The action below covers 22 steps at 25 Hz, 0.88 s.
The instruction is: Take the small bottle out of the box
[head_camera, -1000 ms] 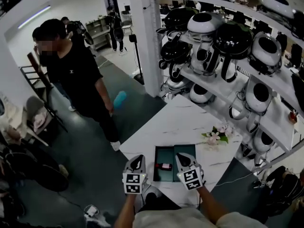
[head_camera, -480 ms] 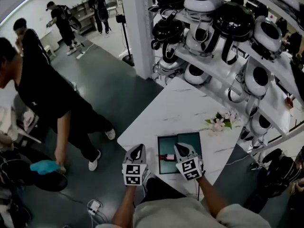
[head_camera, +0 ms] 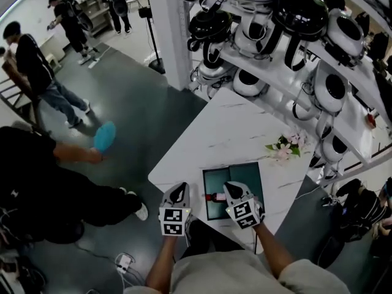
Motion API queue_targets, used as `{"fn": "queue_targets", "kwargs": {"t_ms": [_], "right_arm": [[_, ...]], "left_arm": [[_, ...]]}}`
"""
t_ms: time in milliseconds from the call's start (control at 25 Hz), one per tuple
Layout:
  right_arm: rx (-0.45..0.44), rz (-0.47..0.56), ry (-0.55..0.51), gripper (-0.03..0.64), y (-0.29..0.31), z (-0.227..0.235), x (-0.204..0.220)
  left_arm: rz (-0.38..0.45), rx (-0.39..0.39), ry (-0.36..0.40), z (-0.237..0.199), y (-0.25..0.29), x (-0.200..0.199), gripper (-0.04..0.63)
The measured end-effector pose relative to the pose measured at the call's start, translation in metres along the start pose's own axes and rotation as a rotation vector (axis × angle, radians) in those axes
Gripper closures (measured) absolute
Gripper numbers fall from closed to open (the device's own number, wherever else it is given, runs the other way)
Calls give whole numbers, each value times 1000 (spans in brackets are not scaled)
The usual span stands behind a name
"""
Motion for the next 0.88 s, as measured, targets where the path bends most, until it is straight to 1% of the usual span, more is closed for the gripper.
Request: {"fn": "queue_targets", "kwargs": {"t_ms": [160, 440, 560, 720, 800, 880], "right_arm": [[-14, -43, -5, 595, 3, -7, 15], [-62, -109, -54, 595, 8, -23, 41], [-94, -143, -94, 595, 10, -32, 54], [-125, -186, -215, 595, 11, -43, 65], [-136, -208, -300, 595, 12, -48, 68], [-143, -234, -407, 595, 14, -52, 70]], "left_arm": [[-16, 10, -9, 2, 3, 11, 577], [-51, 17, -39, 7, 8, 37, 577], [-65, 15, -53, 11, 9, 48, 577], [-75, 12, -81, 18, 7, 61, 577], [-80, 9, -86, 21, 5, 66, 577], [-85, 7, -79, 23, 4, 69, 577]]}}
Point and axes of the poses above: the fingertips, and each gripper's own axes: y forward along the fingers, z to its right, x out of its underside, the point moved 10 cm from there along -y, backward along the fingers, and after that the axes turned 3 degrees about x, right-handed, at the moved point
